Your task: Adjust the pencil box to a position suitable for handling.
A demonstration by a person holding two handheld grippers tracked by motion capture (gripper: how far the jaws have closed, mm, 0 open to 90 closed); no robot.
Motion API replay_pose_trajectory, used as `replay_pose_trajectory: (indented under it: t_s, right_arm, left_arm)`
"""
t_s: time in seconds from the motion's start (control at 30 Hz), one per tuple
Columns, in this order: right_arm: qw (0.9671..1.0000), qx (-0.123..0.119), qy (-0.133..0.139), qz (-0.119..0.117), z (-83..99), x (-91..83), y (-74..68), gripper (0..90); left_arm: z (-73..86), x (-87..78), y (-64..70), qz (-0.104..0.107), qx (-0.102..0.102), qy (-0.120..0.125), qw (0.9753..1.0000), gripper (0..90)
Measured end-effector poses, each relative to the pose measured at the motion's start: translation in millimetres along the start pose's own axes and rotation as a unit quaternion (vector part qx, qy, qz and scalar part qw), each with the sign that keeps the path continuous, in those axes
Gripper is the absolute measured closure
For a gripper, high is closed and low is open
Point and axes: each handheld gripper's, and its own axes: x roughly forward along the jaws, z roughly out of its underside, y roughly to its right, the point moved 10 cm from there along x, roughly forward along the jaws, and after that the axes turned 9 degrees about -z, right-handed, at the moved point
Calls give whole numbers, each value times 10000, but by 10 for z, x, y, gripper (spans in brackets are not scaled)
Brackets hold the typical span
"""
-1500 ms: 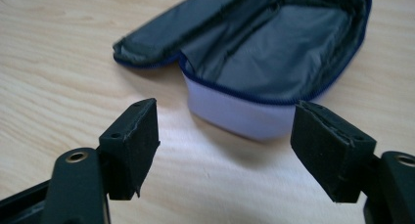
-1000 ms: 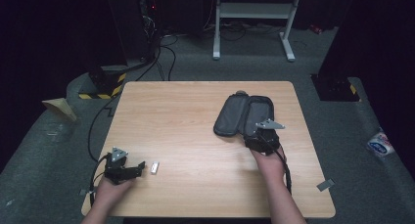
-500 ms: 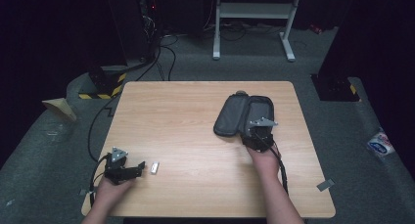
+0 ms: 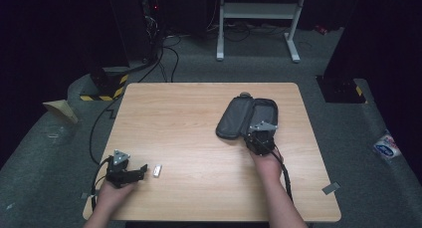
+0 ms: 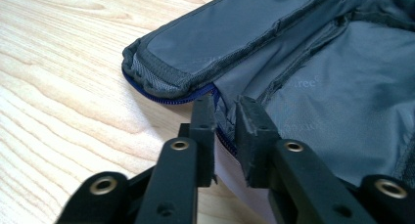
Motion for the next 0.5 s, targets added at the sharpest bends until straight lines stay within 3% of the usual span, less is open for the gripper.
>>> replay_pose_trajectory:
  t_s: [0.3,0.5]
  right_arm:
    - [9999,3,83,-101,49,-18,-92,818]
    - [9995,-38,211,-250,115,-47,-304,823]
  left_arm:
    - [0,0,0,3,-2,2,10000,134]
    - [0,0,0,3,1,0,10000,134]
